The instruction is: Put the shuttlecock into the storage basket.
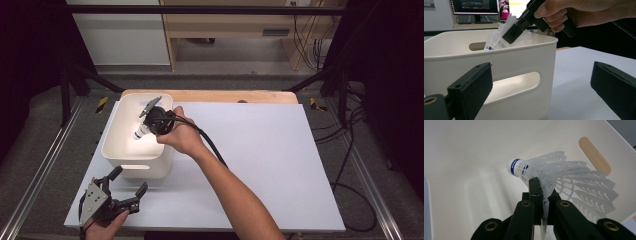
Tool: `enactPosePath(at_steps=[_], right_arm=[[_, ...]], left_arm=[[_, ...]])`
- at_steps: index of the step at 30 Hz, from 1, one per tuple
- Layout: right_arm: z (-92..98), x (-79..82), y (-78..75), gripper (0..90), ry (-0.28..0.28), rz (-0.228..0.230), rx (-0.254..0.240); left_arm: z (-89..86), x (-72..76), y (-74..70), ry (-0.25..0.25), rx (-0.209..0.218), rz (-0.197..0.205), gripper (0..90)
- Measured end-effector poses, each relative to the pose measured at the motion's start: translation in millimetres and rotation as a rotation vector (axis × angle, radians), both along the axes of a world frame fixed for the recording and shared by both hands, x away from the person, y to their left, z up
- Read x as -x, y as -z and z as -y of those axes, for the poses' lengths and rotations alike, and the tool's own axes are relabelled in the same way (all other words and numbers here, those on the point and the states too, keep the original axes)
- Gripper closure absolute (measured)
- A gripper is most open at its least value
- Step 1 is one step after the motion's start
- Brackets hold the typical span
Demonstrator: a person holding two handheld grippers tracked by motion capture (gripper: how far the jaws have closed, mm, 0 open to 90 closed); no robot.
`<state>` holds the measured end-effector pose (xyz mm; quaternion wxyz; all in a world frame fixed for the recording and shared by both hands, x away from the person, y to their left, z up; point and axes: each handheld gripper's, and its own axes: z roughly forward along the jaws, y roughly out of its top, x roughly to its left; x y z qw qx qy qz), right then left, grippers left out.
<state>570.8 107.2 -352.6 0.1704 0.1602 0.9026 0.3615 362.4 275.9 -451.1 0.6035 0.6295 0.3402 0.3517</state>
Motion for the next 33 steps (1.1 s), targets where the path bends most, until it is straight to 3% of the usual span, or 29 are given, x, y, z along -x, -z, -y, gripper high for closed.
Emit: enactPosePath(at_steps=[33], right_arm=[[-2.3,-1.7,4.8,87.1,-0.005,-0.02,0.015]], left_arm=[[0.1,0.2,-0.2,-0.001,0.001,0.001,4.0]])
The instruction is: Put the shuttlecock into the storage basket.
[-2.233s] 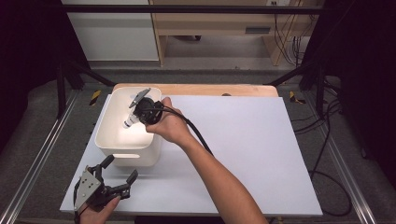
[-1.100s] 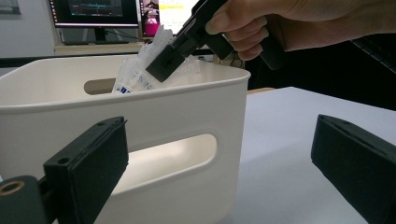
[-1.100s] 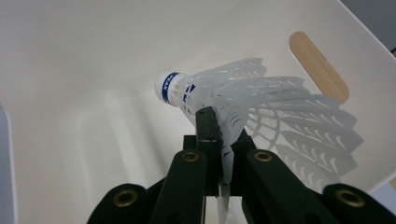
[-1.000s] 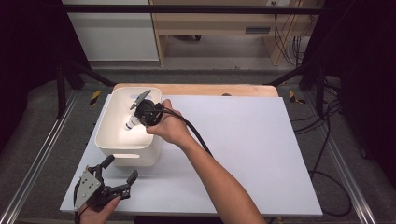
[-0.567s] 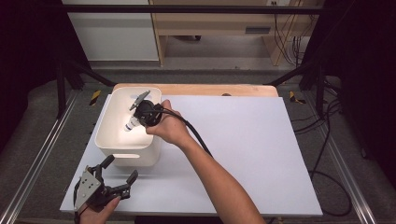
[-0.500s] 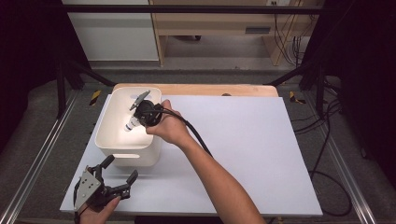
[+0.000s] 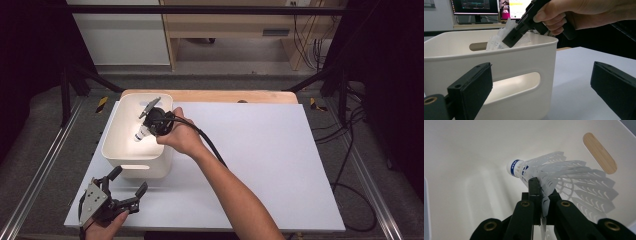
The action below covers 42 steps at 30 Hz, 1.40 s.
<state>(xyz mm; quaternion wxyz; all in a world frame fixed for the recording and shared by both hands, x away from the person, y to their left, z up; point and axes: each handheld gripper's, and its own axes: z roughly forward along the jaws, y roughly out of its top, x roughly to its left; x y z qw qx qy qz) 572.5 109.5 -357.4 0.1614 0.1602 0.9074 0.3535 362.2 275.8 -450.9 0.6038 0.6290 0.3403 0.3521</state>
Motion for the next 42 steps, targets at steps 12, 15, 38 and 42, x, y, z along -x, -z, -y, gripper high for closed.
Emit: enactPosePath(at_steps=[12,15,38,42], right_arm=[[18.5,4.2,-19.9,47.3,0.085,-0.003,-0.041],[24.0,8.3,-26.2,46.7,0.082,0.007,-0.072],[35.0,19.1,-30.1,43.8,0.087,-0.009,-0.169],[36.4,18.9,-31.3,43.6,0.092,-0.012,-0.176]], left_arm=[[0.3,0.0,0.0,0.001,-0.001,0.0,4.0],[1.0,-0.3,0.2,0.002,-0.001,-0.003,4.1],[2.2,-0.3,0.3,0.001,-0.001,-0.003,4.0],[2.4,-0.4,0.3,0.002,-0.002,-0.002,4.0]])
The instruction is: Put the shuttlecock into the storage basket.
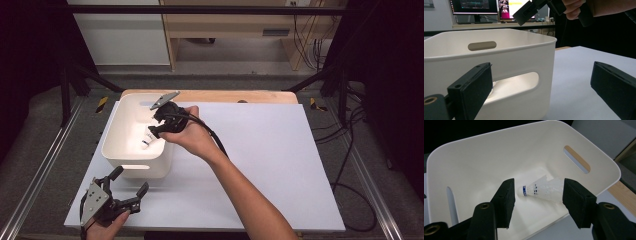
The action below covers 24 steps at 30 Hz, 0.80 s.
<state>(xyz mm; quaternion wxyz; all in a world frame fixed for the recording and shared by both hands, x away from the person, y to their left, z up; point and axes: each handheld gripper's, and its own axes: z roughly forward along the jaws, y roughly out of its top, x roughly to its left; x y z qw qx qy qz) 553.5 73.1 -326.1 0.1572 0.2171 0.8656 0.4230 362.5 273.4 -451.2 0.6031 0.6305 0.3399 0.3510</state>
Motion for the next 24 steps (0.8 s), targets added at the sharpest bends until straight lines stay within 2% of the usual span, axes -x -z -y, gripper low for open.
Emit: enactPosePath(at_steps=[11,16,17,24], right_arm=[[3.0,-0.7,-2.9,42.0,0.008,-0.005,-0.037],[3.7,-1.1,-4.1,39.1,0.012,-0.011,-0.051],[3.7,-0.7,-4.2,35.4,0.021,-0.008,-0.053],[4.8,-0.2,-5.4,33.9,0.032,-0.004,-0.058]], left_arm=[[0.1,-0.2,0.0,0.001,-0.002,0.001,4.0],[-0.2,-0.3,0.0,-0.001,-0.001,0.001,4.0],[-0.2,-0.3,0.0,-0.001,-0.001,0.001,4.0],[-0.2,-0.5,0.0,-0.001,-0.002,0.001,4.0]])
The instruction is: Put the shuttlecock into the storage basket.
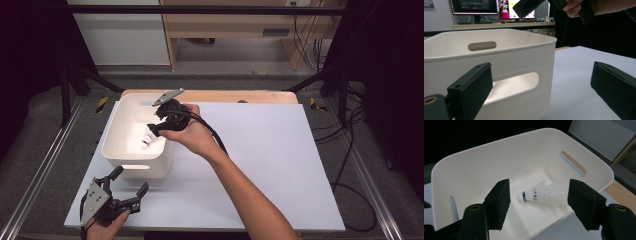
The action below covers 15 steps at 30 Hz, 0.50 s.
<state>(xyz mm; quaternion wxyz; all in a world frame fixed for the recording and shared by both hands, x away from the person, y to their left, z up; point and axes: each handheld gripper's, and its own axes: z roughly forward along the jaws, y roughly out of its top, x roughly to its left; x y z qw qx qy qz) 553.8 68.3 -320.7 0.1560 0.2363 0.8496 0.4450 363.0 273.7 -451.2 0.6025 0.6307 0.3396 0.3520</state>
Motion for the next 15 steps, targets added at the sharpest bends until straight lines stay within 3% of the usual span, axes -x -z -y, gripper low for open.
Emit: enactPosePath(at_steps=[5,15], right_arm=[[1.0,-0.2,-1.1,30.2,0.008,0.005,-0.008],[2.0,-0.9,-3.8,12.4,0.048,0.014,-0.038]], left_arm=[[-0.2,0.0,0.0,0.0,-0.001,0.0,4.0],[-0.5,-0.6,0.1,-0.002,0.0,-0.001,3.8]])
